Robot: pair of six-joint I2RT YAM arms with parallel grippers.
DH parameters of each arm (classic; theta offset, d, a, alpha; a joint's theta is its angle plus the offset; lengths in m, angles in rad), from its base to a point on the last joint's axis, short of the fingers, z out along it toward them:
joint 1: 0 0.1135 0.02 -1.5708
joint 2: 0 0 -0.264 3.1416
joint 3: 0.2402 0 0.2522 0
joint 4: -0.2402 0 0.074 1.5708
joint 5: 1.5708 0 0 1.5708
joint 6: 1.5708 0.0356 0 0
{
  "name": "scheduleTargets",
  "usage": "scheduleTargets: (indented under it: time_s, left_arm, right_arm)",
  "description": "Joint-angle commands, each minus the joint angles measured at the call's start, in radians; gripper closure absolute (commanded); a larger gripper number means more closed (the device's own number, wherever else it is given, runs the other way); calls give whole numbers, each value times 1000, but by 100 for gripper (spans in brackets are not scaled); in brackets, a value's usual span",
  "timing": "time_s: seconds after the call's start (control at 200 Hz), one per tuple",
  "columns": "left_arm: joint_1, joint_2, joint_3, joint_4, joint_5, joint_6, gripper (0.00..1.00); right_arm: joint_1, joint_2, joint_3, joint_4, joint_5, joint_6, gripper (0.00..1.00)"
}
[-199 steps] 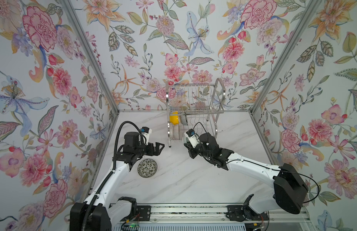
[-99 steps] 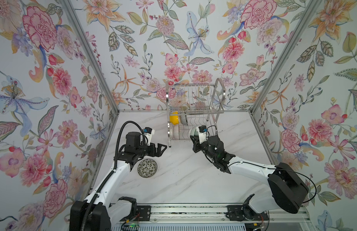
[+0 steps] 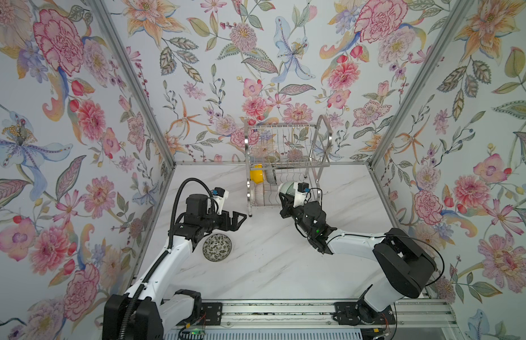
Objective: Load the bowls into the dish rack
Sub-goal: 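Carry the pale green bowl into the rack beside the maroon-striped bowl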
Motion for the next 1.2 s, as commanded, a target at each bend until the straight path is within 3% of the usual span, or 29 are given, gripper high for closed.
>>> scheduleTargets:
  time_s: [0.0, 0.525, 1.196]
  left_arm:
    - [-8, -4, -10, 5, 16, 24, 1]
    - [-8, -28, -16, 24, 12, 29, 1]
    - [-8, -20, -11, 18, 15, 35, 1]
  right_arm:
    - [-15, 8, 27, 136, 28, 87, 100]
    - [-96, 98, 44, 243, -46, 398, 100]
    - [-165, 209, 91, 339, -224, 599, 100]
